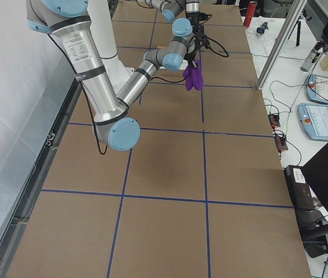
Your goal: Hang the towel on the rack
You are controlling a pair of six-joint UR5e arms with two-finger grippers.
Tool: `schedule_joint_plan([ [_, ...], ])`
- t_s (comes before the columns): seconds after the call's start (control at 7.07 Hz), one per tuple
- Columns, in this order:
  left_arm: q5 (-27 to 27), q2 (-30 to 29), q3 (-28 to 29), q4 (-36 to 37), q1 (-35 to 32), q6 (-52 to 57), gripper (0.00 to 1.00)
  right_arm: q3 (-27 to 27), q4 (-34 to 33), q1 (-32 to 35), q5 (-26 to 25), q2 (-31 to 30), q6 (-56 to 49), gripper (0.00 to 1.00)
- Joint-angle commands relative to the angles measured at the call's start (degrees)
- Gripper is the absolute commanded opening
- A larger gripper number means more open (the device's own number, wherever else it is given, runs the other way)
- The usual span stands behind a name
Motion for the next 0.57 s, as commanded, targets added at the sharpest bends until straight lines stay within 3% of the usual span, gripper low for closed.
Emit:
schedule_joint_plan([
  [0.0,0.1,-0.83,0.1,-0.3,0.24,-6.55,0.95,0.82,0.05,-0.52,-1.06,1.83,3.65,0.0],
  [0.42,1.67,-2.24,0.98,-0.3,0.94,-9.92,0.95,3.11,0.05,-5.61,-6.33,2.02,4.56,0.0],
])
